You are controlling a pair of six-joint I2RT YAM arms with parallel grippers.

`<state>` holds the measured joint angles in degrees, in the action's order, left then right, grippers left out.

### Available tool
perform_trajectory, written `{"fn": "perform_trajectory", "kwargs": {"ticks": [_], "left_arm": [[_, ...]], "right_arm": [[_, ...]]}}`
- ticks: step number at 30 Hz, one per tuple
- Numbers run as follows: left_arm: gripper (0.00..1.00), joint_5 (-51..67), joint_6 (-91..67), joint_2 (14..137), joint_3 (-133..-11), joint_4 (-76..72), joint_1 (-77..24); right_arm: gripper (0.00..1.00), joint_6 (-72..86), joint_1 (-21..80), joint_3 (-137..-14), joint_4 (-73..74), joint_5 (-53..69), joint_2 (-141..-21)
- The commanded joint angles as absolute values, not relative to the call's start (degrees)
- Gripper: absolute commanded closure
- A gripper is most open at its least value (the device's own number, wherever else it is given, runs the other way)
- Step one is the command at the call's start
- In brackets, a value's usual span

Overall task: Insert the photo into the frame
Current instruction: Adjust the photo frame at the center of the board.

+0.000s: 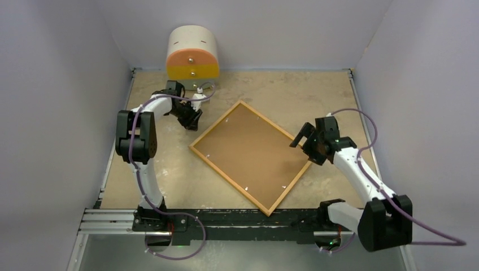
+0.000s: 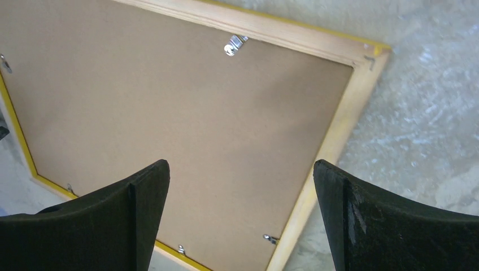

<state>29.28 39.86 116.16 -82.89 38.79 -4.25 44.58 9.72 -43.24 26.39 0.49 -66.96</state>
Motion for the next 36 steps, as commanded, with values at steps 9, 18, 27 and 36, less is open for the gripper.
{"fn": "perform_trajectory", "kwargs": {"ticks": [9,18,27,36], "left_arm": [[0.67,30.8,46.2,111.0,-74.6,38.2,-4.6],[0.67,35.2,53.4,108.2,-69.3,46.0,-7.5],[0.69,37.0,67.5,105.6,-65.3,62.9,-7.8],[0.67,40.1,66.3,105.0,-68.0,66.8,-4.3]], "right_arm": [[0.01,48.4,9.1,-34.5,29.7,0.6,-63.6],[0.01,48.6,8.5,-33.1,14.2,6.7,-68.4],[0.01,46.3,7.4,-41.1,9.9,7.9,-77.3],[0.02,40.9,7.2,-53.8,14.4,4.5,-83.3]]}}
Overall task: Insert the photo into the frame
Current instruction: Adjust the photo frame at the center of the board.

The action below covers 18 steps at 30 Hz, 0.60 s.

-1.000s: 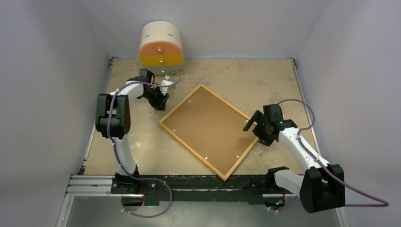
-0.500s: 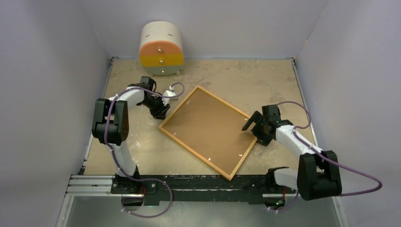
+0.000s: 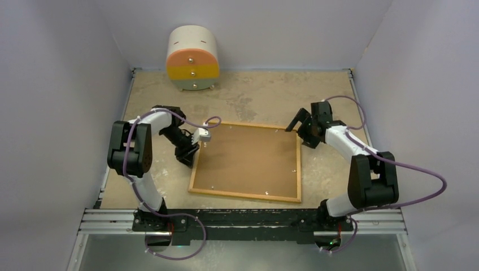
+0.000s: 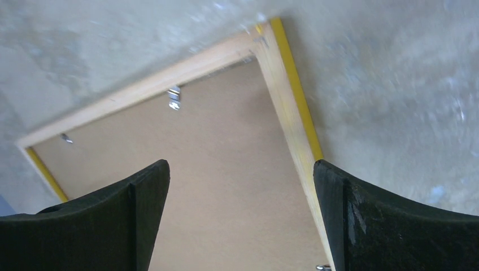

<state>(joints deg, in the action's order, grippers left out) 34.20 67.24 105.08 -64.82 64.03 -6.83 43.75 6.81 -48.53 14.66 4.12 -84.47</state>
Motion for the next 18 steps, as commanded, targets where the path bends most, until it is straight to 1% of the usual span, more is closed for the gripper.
{"fn": "perform_trajectory", "kwargs": {"ticks": [1,5,10,15,18], "left_arm": [[0.67,41.6,64.7,105.8,-69.3,66.2,-3.0],[0.67,48.8,59.5,108.9,-73.5,65.6,0.0],[0.67,50.7,54.4,111.4,-71.8,60.8,0.0],[0.67,53.1,55.3,113.8,-70.6,61.7,0.0],[0.71,52.1,54.8,114.1,-69.8,60.4,0.0]], "right_arm": [[0.03,40.6,7.2,-54.2,12.9,3.7,-82.7],[0.10,42.1,9.6,-55.0,8.3,8.2,-82.8],[0.17,43.8,18.0,-58.9,4.7,10.4,-87.6],[0.24,47.6,26.3,-64.0,-4.5,17.1,-97.1],[0.29,49.3,31.3,-69.0,-7.8,19.5,-103.9]]}}
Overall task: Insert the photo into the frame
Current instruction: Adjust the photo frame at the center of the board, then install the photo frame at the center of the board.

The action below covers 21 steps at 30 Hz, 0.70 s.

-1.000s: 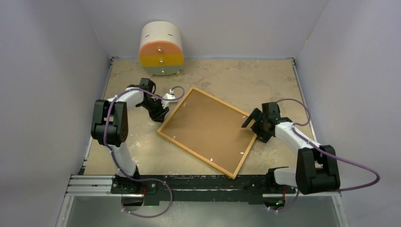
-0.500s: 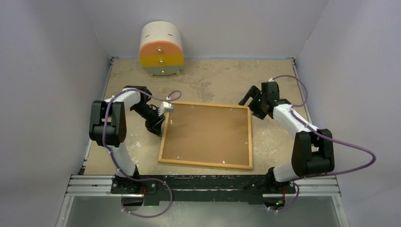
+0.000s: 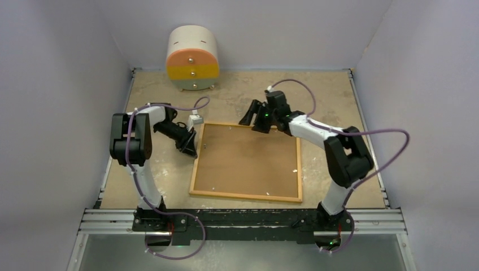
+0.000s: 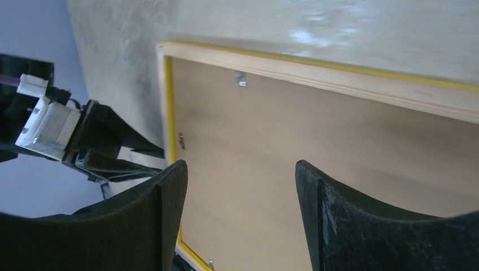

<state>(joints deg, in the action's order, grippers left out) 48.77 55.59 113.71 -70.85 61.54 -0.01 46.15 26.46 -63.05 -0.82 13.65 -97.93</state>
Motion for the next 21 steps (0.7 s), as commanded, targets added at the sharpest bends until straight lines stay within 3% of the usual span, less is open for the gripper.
{"fn": "perform_trajectory", "kwargs": {"ticks": [1,8,21], "left_arm": [[0.73,51.5,54.4,114.0,-69.5,59.7,0.0],[0.79,50.3,52.4,113.5,-66.8,56.3,2.0],[0.81,49.5,50.4,112.2,-65.9,52.9,2.3]], "right_arm": [[0.30,49.3,33.0,-71.2,-7.8,19.6,-106.3],[0.46,50.7,39.6,-83.0,-8.2,21.9,-120.0],[0.48,51.8,43.2,-85.6,-7.8,24.3,-125.5]]}}
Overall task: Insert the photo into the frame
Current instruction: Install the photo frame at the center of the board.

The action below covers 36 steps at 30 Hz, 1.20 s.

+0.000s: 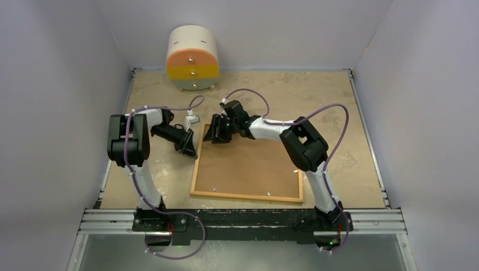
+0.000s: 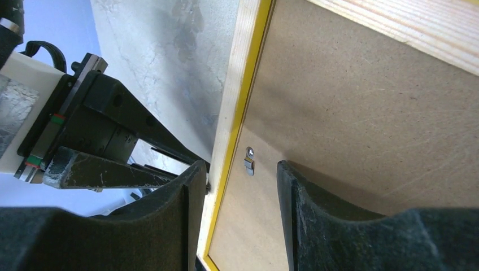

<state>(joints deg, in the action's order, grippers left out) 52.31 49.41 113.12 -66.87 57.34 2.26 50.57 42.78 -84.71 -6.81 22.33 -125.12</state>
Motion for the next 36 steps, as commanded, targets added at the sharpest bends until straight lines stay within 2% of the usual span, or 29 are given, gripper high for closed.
{"fn": "perform_trajectory", "kwargs": {"ticks": [1,28,36], "left_arm": [[0.81,49.5,50.3,112.2,-65.8,52.8,2.3],[0.84,48.8,49.2,111.6,-66.0,50.3,2.3],[0.84,49.3,48.8,111.6,-66.1,50.2,2.3]], "right_arm": [[0.49,52.2,43.2,-85.3,-8.3,24.8,-125.6],[0.54,57.2,45.8,-82.5,-10.7,25.9,-127.9],[0.54,60.5,45.9,-81.2,-13.0,22.4,-127.5]]}}
